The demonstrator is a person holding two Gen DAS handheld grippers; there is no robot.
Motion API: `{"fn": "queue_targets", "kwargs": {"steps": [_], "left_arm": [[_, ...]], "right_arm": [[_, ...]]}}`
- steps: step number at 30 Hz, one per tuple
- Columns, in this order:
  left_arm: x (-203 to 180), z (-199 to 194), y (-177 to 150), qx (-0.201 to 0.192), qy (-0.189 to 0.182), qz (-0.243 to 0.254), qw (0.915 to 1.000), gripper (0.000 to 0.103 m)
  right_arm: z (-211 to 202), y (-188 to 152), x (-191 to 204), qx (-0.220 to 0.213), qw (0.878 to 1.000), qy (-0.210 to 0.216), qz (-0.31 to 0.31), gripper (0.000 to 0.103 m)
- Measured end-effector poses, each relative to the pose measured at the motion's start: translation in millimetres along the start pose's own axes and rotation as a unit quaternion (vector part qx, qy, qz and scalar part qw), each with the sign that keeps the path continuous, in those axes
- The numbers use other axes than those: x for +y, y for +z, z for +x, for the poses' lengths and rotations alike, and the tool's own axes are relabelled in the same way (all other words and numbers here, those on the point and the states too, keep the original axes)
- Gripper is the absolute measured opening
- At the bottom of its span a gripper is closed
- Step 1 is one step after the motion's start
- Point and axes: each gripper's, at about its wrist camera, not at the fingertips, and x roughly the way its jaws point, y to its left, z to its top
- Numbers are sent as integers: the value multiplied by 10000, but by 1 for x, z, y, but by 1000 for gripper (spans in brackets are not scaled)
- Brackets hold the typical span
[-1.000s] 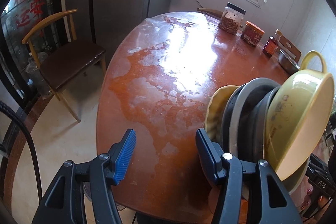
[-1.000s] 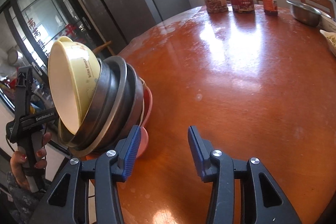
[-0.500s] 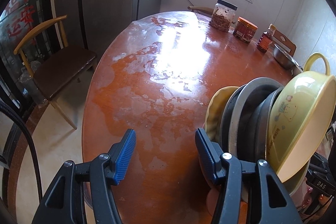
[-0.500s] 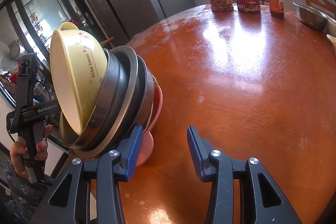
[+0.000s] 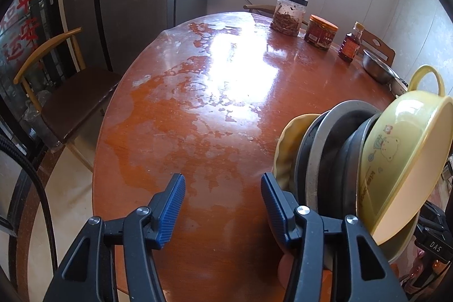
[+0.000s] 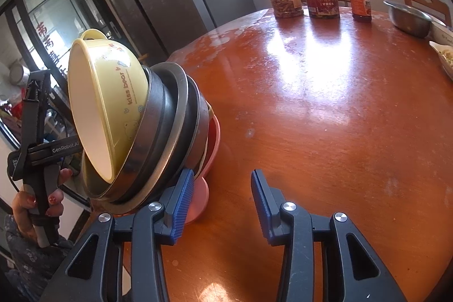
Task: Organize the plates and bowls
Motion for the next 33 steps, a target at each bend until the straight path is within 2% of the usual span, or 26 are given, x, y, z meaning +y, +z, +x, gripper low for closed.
{"fn": "queue_targets", "kwargs": {"steps": [14,33], "left_arm": [[-39,4,-1,74,-15,297,9995,53],[-114,19,4,187,-179,775,9967,53]], "right_arm": [[-19,-6,-24,-154,9997,-152,147,42],[-59,-17,-78,-364,9972,-430,490,40]]}}
